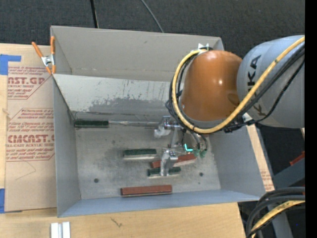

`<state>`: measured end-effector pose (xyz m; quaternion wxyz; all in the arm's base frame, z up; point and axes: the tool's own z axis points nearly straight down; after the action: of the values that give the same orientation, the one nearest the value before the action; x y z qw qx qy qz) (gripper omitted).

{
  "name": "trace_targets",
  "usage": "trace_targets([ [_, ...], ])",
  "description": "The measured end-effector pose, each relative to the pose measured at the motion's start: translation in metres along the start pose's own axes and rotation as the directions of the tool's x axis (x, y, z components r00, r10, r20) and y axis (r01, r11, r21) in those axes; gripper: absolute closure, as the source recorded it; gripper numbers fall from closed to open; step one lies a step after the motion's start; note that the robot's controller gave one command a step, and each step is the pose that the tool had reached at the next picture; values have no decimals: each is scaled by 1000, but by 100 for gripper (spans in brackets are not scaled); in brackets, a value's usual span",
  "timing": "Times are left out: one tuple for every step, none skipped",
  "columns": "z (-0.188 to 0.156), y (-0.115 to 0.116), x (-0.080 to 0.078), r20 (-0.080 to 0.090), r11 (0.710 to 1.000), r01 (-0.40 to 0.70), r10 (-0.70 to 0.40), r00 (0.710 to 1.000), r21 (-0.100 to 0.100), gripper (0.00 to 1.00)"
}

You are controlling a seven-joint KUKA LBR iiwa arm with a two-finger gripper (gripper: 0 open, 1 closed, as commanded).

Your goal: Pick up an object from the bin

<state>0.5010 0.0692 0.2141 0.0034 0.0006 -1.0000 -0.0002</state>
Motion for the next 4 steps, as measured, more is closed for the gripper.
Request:
trace_targets([
  [-3,0,-2,7,1000,-1,1,1000,-1,0],
  [48,-2,-16,15,999,50,-50,999,0,0],
  [137,3,-34,21,982,187,-187,982,1,100],
  [137,3,-34,21,982,187,-187,982,1,100],
])
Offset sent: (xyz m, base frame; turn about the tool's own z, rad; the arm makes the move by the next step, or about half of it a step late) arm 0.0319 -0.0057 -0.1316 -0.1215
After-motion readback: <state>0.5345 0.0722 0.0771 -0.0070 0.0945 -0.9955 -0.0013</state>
